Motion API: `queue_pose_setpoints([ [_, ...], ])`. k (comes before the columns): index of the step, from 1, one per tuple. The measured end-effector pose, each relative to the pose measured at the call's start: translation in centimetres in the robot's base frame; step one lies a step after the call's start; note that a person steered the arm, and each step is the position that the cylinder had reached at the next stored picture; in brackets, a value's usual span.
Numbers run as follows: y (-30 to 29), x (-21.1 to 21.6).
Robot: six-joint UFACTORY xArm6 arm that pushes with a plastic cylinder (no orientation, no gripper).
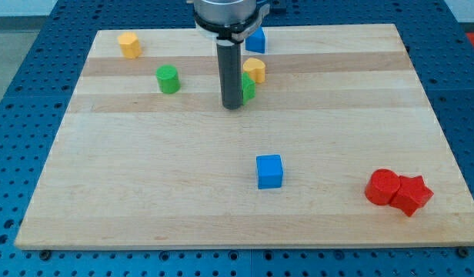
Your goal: Move green star to top right
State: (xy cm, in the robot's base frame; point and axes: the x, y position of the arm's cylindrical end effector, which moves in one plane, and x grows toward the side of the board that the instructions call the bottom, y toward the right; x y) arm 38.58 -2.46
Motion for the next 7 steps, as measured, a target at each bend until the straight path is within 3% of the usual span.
queue_pose_setpoints([
  [3,-3.3,-2.9],
  [7,6.8,-2.9],
])
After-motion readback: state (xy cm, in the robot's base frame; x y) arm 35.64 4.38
